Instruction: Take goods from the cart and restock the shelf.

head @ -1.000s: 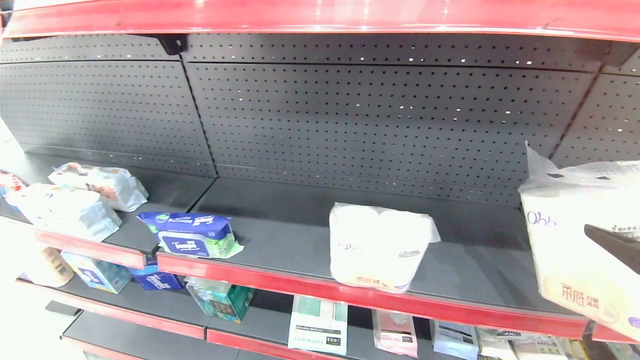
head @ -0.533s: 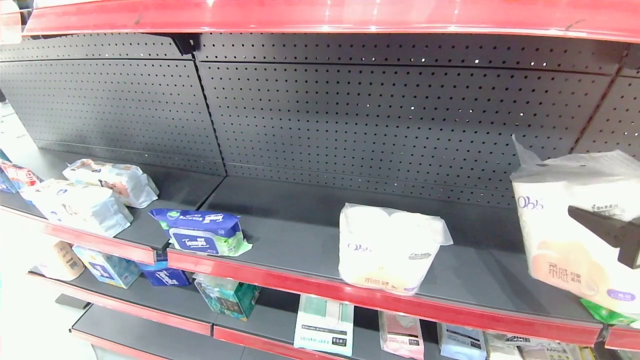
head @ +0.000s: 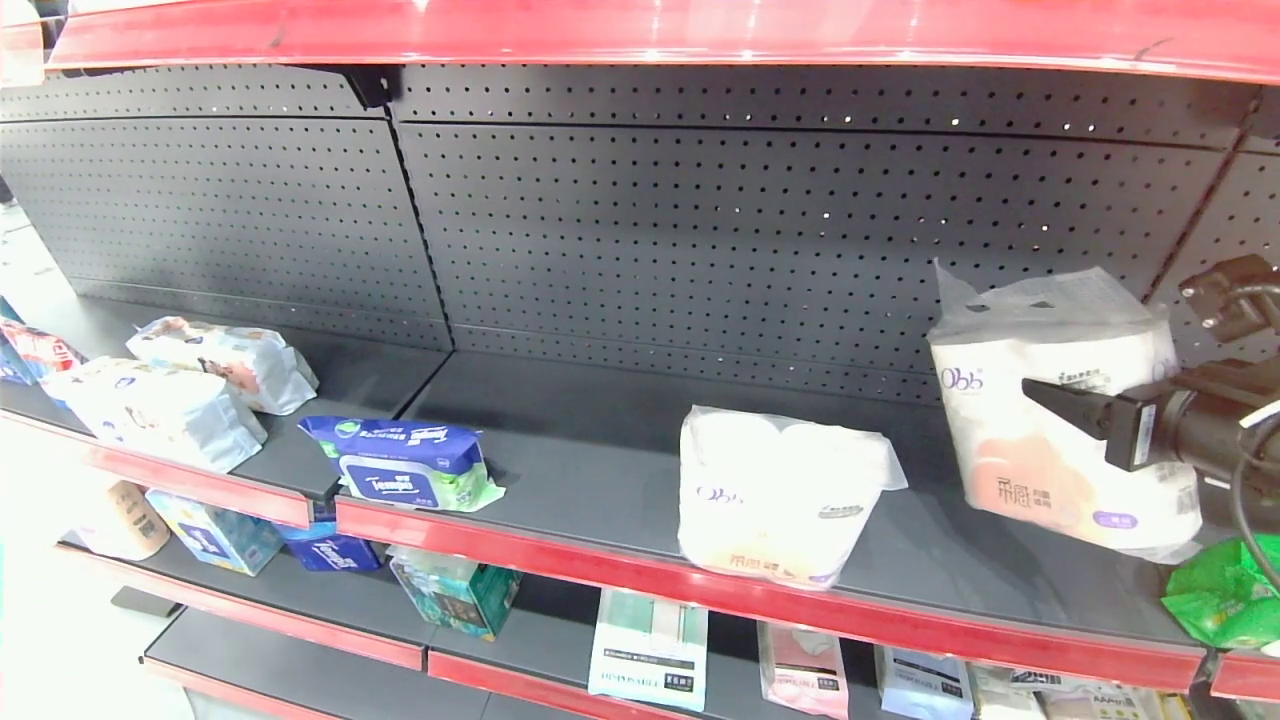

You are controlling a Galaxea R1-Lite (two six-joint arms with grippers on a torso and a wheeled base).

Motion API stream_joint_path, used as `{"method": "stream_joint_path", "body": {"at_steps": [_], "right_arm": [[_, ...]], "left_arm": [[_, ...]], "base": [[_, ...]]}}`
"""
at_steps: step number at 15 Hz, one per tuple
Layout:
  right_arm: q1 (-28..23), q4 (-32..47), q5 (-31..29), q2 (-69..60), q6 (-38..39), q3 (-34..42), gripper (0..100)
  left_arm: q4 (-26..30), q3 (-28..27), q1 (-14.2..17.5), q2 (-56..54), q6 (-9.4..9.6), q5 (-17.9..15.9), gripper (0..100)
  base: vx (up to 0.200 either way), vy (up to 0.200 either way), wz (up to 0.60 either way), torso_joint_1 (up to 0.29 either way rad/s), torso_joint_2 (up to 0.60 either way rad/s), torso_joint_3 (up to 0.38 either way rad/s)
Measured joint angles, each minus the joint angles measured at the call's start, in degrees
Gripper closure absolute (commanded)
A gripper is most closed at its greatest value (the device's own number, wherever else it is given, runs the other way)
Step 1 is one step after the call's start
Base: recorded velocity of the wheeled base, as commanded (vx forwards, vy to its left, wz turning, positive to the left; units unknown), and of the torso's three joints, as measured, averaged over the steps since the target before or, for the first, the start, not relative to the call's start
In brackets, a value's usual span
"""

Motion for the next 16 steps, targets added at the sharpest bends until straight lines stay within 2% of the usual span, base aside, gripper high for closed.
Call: {"method": "stream_joint_path", "body": {"at_steps": [2,8,10,14,16], "right_arm": [[0.0,-3.6,3.8,3.6,0.0,-0.4,100],[0.0,-5.8,14.7,12.4,0.0,-5.6,100],[0.0,-9.1,18.4,15.8,0.0,-7.5,100],[0.1,-16.4,30.6,23.6,0.1,-10.3,100],[0.3,-17.8,32.9,26.1,0.0,-11.1,100]], "left_arm": [[0.0,0.0,0.0,0.0,1.22,0.0,0],[0.0,0.0,0.0,0.0,1.19,0.0,0],[0.0,0.0,0.0,0.0,1.17,0.1,0],[0.0,0.0,0.0,0.0,1.17,0.0,0],[0.0,0.0,0.0,0.0,1.19,0.0,0]], "base": [[0.000,0.000,0.00,0.000,0.00,0.000],[0.000,0.000,0.00,0.000,0.00,0.000],[0.000,0.000,0.00,0.000,0.00,0.000],[0.000,0.000,0.00,0.000,0.00,0.000],[0.000,0.000,0.00,0.000,0.00,0.000]]}}
